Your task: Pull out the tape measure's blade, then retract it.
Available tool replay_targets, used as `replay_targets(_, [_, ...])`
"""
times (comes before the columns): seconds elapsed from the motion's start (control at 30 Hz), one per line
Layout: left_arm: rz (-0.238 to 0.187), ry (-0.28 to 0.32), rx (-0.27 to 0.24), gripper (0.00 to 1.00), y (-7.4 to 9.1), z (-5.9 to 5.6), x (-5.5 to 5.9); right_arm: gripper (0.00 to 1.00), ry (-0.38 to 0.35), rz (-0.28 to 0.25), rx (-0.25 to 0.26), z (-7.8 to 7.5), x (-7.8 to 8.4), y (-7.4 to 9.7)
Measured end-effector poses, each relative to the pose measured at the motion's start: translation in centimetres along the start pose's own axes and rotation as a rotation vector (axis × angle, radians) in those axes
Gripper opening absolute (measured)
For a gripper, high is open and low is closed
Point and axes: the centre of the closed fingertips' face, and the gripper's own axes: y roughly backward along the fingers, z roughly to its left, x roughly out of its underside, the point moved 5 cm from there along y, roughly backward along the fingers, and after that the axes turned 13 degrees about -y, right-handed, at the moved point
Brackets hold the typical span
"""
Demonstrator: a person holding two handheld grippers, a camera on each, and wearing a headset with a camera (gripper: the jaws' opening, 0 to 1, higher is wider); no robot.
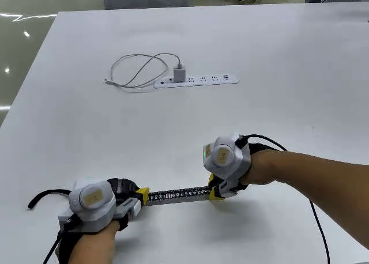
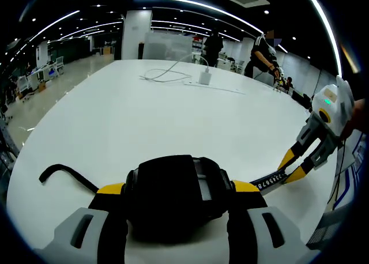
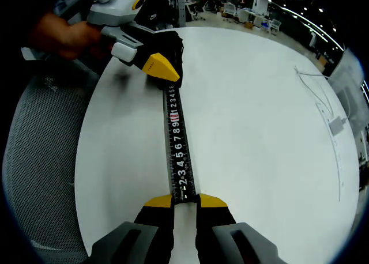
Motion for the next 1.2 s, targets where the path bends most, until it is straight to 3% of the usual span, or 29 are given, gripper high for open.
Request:
replay_targets(0.73, [0.000,-0.001,0.000,0.67,-0.1,0.1,0.1,0.10,0.004,-0.009,0.002,0.3,-0.7,-0.3])
replay_targets(0.93, [-0.002,-0.001,-0.001,0.67,0.0,0.1,0.1,0.09,0.054,-0.013,-0.002,0.3,-0.8,-0.4])
replay_targets(1.2, [0.001,-0.001,0.001,0.67,0.0,0.0,0.1,0.09,0.034,-0.019,-0.003,0.4,-1.1,-0.6])
